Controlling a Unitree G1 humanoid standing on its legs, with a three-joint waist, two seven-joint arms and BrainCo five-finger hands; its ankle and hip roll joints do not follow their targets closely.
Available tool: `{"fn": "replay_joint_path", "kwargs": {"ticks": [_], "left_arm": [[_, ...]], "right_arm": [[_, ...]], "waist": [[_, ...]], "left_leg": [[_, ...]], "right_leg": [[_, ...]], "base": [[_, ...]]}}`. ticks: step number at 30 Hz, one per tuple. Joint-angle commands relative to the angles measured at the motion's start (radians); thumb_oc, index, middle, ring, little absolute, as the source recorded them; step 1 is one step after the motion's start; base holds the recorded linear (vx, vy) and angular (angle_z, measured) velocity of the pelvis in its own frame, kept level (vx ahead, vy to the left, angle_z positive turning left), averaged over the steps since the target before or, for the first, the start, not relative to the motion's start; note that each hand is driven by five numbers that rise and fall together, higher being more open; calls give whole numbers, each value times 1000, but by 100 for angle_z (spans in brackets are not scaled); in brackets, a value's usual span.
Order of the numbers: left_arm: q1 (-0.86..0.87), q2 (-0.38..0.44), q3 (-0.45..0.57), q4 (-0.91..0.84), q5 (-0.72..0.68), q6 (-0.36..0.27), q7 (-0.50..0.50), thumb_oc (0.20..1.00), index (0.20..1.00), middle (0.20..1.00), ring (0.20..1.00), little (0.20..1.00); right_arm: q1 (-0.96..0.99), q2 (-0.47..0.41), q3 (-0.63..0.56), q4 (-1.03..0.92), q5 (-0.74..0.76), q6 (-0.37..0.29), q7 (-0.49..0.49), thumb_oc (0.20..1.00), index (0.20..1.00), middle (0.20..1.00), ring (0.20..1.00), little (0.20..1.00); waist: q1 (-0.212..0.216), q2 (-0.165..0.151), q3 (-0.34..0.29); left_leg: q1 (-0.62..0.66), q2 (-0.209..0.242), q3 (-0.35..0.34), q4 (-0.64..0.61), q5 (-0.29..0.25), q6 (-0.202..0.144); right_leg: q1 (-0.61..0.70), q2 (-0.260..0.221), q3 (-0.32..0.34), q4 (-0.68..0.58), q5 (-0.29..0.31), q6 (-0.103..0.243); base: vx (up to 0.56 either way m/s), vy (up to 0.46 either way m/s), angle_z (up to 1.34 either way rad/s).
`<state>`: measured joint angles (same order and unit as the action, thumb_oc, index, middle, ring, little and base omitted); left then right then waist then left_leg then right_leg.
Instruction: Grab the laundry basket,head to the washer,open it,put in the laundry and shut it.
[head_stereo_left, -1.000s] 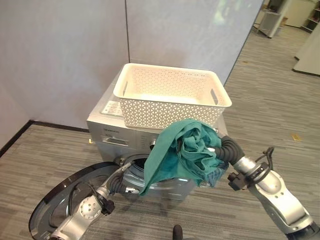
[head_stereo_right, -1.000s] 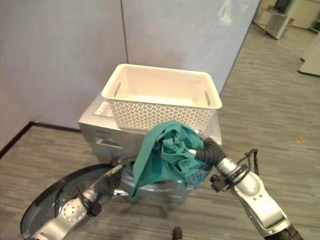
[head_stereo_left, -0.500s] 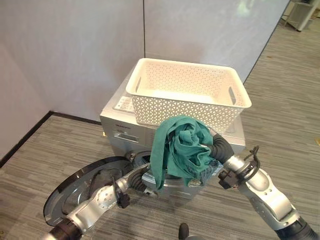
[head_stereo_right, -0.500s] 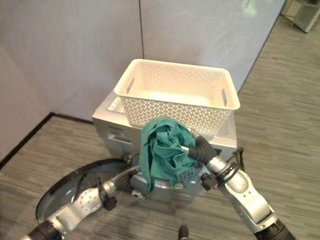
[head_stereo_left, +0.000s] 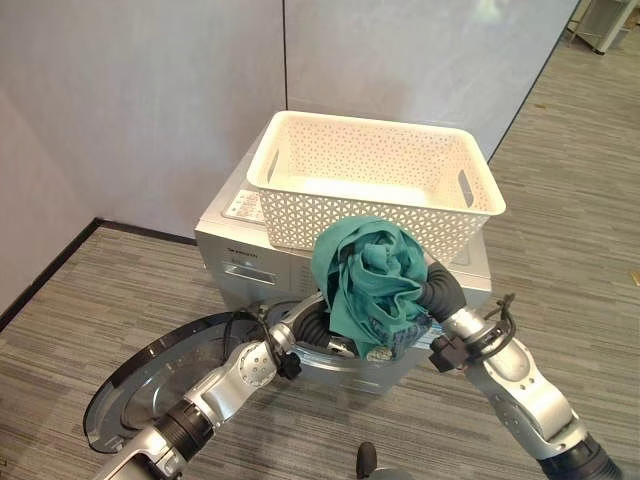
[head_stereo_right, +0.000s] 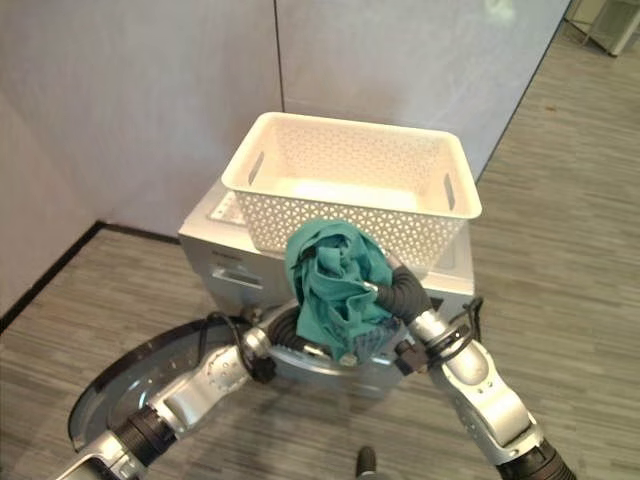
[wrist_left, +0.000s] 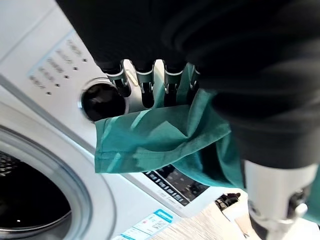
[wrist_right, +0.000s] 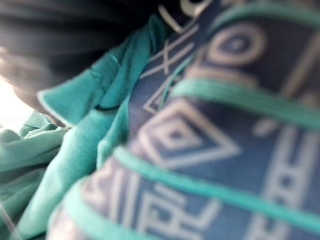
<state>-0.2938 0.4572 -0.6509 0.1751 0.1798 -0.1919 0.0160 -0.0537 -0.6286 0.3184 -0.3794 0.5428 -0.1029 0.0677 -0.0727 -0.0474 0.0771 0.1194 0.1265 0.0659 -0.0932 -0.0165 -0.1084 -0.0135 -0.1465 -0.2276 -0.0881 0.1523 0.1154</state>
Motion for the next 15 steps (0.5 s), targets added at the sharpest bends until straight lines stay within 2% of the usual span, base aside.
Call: {"fn": "replay_joint_path", "kwargs": {"ticks": [1, 5, 6, 7, 8, 9, 15], "left_arm": [[-97, -11, 5, 25, -6, -31, 43, 1000, 1000, 1000, 1000, 1000], [-60, -25, 42, -1, -84, -8, 39, 1000, 1000, 1000, 1000, 1000], [-41, -37, 56, -9, -133, 3, 28, 1000, 1000, 1000, 1000, 1000], [4, -65, 86, -26, -282, 27, 19, 1000, 1000, 1000, 1000, 1000], [5, -65, 86, -26, -282, 27, 19, 1000, 1000, 1000, 1000, 1000], [31, -80, 100, -35, -350, 37, 20, 1000, 1000, 1000, 1000, 1000], [93, -72, 129, -75, -391, 59, 32, 1000, 1000, 1000, 1000, 1000]], "right_arm": [[-82, -4, -50, -63, 6, -65, -20, 200, 200, 200, 200, 200], [-77, 1, -64, -64, 1, -57, -26, 200, 200, 200, 200, 200], [-75, 4, -70, -63, -1, -53, -30, 200, 200, 200, 200, 200], [-68, 11, -83, -60, 3, -45, -35, 200, 200, 200, 200, 200], [-68, 11, -83, -60, 3, -45, -35, 200, 200, 200, 200, 200], [-64, 17, -91, -58, 13, -38, -41, 200, 200, 200, 200, 200], [-43, -2, -74, -81, 55, -27, -15, 200, 200, 200, 200, 200]], "waist": [[-3, -13, -3], [1, -15, -1], [4, -17, -1], [7, -18, -2], [7, -18, -2], [10, -20, 0], [26, -33, 2]], "left_leg": [[-7, 24, 44, 43, -91, 24], [-9, 26, 44, 45, -90, 25], [-10, 27, 44, 47, -90, 25], [-12, 27, 43, 50, -90, 27], [-12, 27, 43, 50, -90, 27], [-13, 27, 41, 51, -89, 28], [-20, 31, 34, 57, -89, 29]], "right_leg": [[52, -99, -32, 81, -160, 77], [51, -98, -33, 83, -160, 75], [50, -98, -34, 83, -161, 75], [50, -97, -39, 84, -160, 74], [50, -97, -39, 84, -160, 74], [50, -96, -40, 85, -160, 73], [45, -92, -43, 93, -165, 70]], "base": [[0, 0, 0], [0, 0, 0], [0, 0, 0], [0, 0, 0], [0, 0, 0], [0, 0, 0], [0, 0, 0]]}}
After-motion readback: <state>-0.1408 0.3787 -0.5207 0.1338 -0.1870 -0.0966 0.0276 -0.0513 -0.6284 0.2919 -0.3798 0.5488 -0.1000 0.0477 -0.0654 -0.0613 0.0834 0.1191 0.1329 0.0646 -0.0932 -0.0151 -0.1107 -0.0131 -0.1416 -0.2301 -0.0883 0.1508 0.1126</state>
